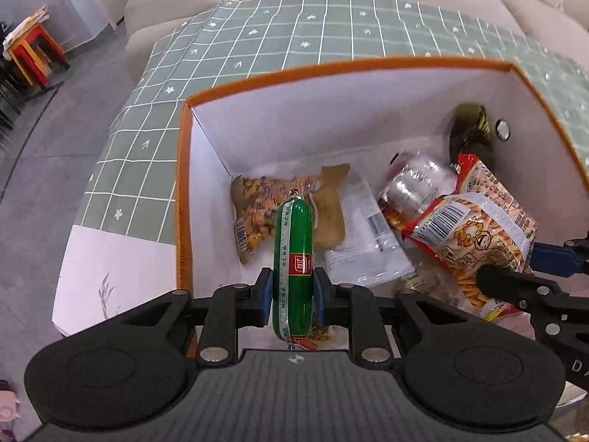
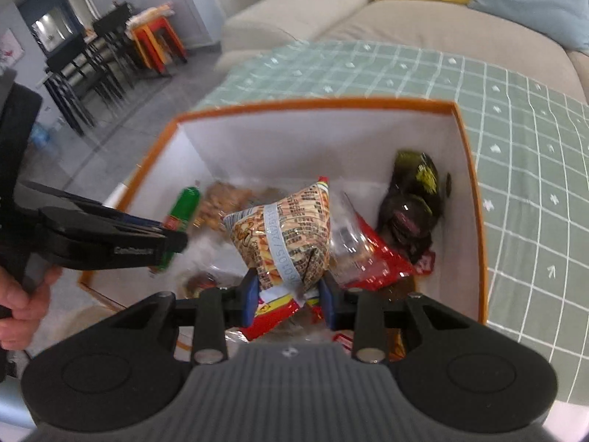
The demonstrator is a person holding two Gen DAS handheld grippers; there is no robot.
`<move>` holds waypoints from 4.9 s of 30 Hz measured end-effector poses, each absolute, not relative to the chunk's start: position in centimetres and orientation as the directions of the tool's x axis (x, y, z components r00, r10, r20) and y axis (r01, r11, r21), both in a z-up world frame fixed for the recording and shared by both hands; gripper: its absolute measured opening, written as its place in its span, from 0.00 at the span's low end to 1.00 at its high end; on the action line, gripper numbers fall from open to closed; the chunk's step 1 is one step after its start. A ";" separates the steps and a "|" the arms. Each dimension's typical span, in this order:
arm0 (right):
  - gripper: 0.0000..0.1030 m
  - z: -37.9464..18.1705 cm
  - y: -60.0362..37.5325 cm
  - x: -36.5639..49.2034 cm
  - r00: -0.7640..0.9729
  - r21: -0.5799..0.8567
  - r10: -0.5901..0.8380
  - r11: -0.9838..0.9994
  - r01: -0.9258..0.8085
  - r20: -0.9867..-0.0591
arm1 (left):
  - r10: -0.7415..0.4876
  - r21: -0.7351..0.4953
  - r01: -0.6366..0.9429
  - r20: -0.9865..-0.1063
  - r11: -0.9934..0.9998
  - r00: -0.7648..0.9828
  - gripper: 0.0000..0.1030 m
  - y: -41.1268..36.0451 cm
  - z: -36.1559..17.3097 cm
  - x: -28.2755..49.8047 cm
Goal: Organize snacks
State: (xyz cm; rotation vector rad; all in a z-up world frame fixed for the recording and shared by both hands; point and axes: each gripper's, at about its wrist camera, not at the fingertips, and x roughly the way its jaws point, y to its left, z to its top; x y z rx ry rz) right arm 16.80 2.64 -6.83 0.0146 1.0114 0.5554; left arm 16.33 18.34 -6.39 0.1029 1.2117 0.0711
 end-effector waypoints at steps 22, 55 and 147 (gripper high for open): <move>0.61 -5.2 1.7 14.6 0.473 0.184 0.408 0.874 -0.451 -0.781 | 0.207 0.235 0.025 -0.900 0.972 0.384 0.53 16.6 -5.9 15.9; 0.96 6.0 -8.7 1.8 0.858 -0.055 0.215 0.961 -0.271 -0.467 | 0.118 0.078 -0.089 -0.553 0.993 0.825 0.87 8.7 5.4 4.1; 0.96 2.5 -8.4 2.0 0.827 -0.125 0.158 0.956 -0.264 -0.540 | 0.107 0.134 -0.022 -0.671 0.991 0.733 0.87 7.0 2.7 3.5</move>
